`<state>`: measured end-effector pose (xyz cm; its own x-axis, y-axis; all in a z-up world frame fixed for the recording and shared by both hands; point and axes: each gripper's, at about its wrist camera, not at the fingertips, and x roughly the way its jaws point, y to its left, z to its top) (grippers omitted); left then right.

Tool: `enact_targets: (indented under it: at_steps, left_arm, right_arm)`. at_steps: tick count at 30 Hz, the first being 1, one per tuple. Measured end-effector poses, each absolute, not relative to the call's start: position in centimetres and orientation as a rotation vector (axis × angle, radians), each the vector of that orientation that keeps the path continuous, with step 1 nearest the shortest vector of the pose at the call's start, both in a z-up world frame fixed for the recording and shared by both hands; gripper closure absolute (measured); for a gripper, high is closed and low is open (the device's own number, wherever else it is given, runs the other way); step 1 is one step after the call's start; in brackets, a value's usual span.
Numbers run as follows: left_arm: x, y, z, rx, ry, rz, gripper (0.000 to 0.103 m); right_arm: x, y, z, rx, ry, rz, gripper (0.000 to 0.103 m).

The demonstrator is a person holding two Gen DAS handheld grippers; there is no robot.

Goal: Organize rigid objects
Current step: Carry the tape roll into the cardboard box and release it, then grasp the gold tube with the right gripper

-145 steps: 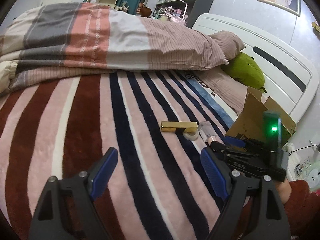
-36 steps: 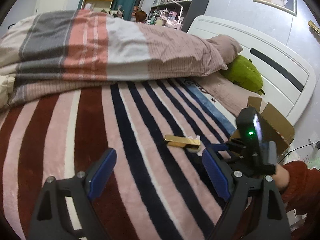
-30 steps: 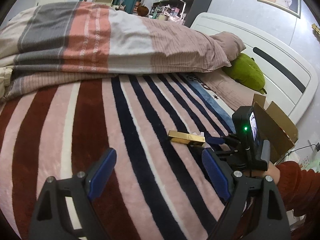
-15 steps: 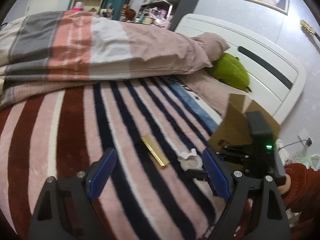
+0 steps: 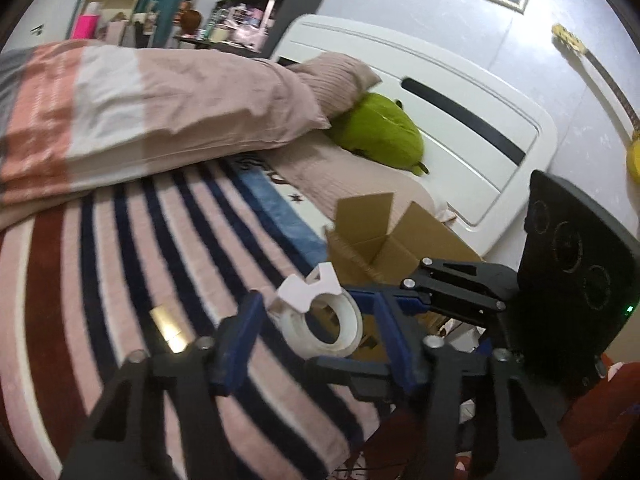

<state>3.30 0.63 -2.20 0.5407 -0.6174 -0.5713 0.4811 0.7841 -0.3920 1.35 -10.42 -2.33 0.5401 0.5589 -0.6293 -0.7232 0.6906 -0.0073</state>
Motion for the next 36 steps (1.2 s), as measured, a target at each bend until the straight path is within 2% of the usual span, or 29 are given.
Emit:
enact_targets:
  at_steps: [2,11,20,22,23,24,25,26,29,36]
  left_arm:
    - [4.2,-1.5,-1.7,-0.177,0.762,-0.681,0.062]
    - [8.7,-10.3,-1.3,-0.111,0.821,-0.787,0.063]
    - [11.0,-15.4,-2.7,-0.078,0.893,-0.820,0.063]
    - [11.0,-15.7,-2.7,-0.068,0.893,-0.814,0.056]
    - [11.0,-15.9,-2.7,-0.062,0.895,-0.802,0.038]
    - [10.9,-15.8,-2.6,-0.064,0.891,-0.789,0.025]
    - [10.9,-15.5,-2.4,-0.073,0.880,-0.782,0.023]
    - [10.8,-15.2,-2.1,-0.083,0.873,-0.784,0.023]
    - [10.4,-13.8,-1.3,-0.094,0.849,-0.752,0.017]
    - [8.7,-8.9,0.4,-0.102,0.786,-0.661,0.017]
  right_arm:
    - [1.7,-12.2,-2.0,-0.281,0.625,0.745,0.067]
    - [4.5,-20.9,-1.5,-0.226,0.659,0.623,0.067]
    - [5.9,-24.7,-2.6,-0.227,0.732,0.548,0.066]
    - [5.9,-25.1,-2.7,-0.234,0.744,0.534,0.066]
    - [6.0,-25.2,-2.7,-0.238,0.754,0.525,0.062]
    - [5.9,-25.3,-2.7,-0.237,0.756,0.522,0.058]
    - [5.8,-25.5,-2.6,-0.235,0.754,0.518,0.050]
    - [5.7,-25.4,-2.6,-0.235,0.752,0.514,0.047]
    - [5.2,-25.3,-2.3,-0.236,0.748,0.513,0.047]
    - [3.9,-23.7,-0.9,-0.264,0.726,0.521,0.047]
